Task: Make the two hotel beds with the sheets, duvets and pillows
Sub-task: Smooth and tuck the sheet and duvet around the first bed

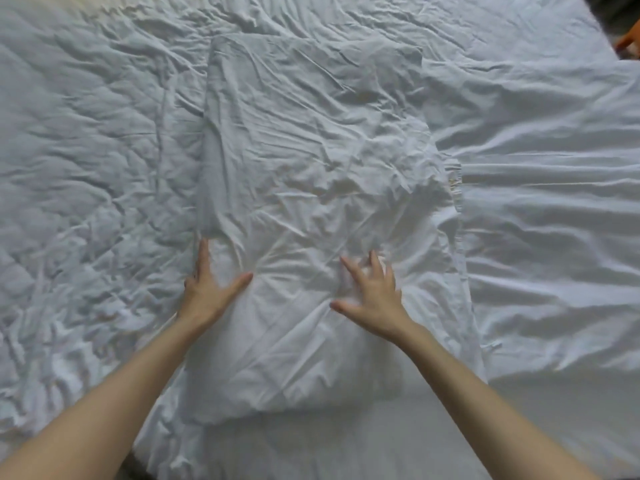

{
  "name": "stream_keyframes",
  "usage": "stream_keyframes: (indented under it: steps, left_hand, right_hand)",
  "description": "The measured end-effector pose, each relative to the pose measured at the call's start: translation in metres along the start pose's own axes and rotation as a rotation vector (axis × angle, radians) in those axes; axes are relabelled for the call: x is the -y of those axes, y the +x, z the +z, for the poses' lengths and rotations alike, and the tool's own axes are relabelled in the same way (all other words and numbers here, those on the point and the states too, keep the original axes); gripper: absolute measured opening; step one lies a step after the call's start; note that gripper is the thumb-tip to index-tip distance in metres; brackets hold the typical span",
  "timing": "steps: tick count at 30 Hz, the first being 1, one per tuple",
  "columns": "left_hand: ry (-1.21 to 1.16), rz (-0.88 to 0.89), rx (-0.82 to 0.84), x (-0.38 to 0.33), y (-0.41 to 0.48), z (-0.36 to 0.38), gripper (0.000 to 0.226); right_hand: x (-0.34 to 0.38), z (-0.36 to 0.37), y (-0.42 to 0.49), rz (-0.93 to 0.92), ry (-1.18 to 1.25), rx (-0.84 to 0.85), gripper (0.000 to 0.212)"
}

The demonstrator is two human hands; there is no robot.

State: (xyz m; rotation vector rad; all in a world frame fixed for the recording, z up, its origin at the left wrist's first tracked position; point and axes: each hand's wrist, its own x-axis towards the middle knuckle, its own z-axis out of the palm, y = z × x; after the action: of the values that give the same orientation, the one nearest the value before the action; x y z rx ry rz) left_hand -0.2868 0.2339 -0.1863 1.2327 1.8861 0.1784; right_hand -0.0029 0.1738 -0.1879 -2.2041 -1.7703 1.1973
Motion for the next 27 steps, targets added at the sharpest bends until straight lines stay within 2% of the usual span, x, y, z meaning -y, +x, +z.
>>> stream_keyframes:
  steps: [3,6,9,13,17,21,24,27]
  left_hand:
    - [-0.206,-0.097,0.024,0.037,-0.026,0.007,0.128]
    - [-0.277,-0.176,0.025,0.073,-0.049,0.018,0.136]
    - [-0.321,-0.221,0.039,0.095,-0.067,0.024,0.13]
    - [-0.359,-0.186,0.015,0.116,-0.074,0.031,0.11]
    - [-0.228,-0.23,-0.111,0.121,-0.079,0.041,0.086]
    - [-0.32,-0.19,-0.129,0.121,-0.077,0.045,0.086]
    - [-0.375,-0.135,-0.136,0.122,-0.079,0.041,0.077]
    - [-0.383,-0.058,-0.146,0.118,-0.084,0.029,0.066]
  right_hand:
    - [0.016,0.034,-0.035,-0.199,-0.225,0.091,0.084]
    - [0.022,0.071,-0.055,-0.302,-0.33,0.201,0.101]
    - [0.024,0.098,-0.068,-0.343,-0.414,0.198,0.122]
    - [0.026,0.119,-0.071,-0.317,-0.575,0.112,0.134]
    - [0.027,0.147,-0.078,-0.276,-0.61,-0.081,0.125]
    - [0.027,0.184,-0.095,-0.384,-0.566,-0.302,0.108]
    - [0.026,0.196,-0.101,-0.4,-0.558,-0.354,0.111]
    - [0.033,0.203,-0.101,-0.335,-0.549,-0.418,0.115]
